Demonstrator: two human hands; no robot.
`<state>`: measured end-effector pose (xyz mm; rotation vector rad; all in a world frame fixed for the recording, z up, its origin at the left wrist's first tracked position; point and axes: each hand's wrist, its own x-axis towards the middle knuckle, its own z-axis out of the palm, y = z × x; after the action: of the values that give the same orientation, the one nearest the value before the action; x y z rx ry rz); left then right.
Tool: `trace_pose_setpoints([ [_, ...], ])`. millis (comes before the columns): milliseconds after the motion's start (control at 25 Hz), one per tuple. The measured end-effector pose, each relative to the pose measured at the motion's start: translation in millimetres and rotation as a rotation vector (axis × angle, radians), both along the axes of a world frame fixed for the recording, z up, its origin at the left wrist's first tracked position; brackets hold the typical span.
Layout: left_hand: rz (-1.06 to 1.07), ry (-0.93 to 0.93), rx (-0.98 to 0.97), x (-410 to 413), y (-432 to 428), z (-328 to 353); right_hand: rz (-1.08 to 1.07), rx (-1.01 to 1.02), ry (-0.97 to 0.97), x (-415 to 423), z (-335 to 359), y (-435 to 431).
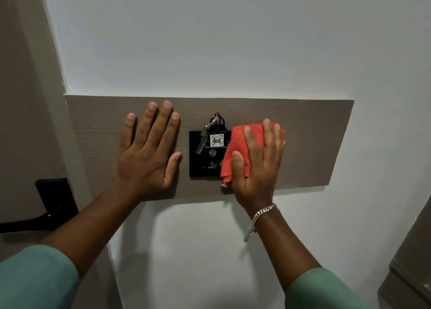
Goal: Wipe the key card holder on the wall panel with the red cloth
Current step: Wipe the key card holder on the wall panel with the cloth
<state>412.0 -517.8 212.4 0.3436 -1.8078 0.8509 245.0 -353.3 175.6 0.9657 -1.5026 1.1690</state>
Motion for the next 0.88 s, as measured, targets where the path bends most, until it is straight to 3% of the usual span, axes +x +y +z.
trace_pose_setpoints([
  [120, -0.002, 0.005, -0.012, -0.4, -0.8, -1.0, 0.018, 0.055, 0.001, -9.7, -24.1, 18.7],
  [280, 0.004, 0.010, -0.021, -2.2, -1.8, -2.5, 0.063, -0.139, -0.217, 2.1, 0.3, 1.2],
  [480, -0.011, 0.007, -0.009, -1.3, -1.9, -2.1, 0.001, 0.073, 0.080, -10.0, -14.2, 12.0],
  [680, -0.003, 0.005, -0.009, -1.8, -1.0, -2.7, 0.052, -0.109, -0.143, -3.4, 2.0, 4.9],
  [880, 0.005, 0.015, -0.017, -2.4, -3.1, -1.9, -0.007, 0.087, 0.097, -5.9, -14.1, 9.1],
])
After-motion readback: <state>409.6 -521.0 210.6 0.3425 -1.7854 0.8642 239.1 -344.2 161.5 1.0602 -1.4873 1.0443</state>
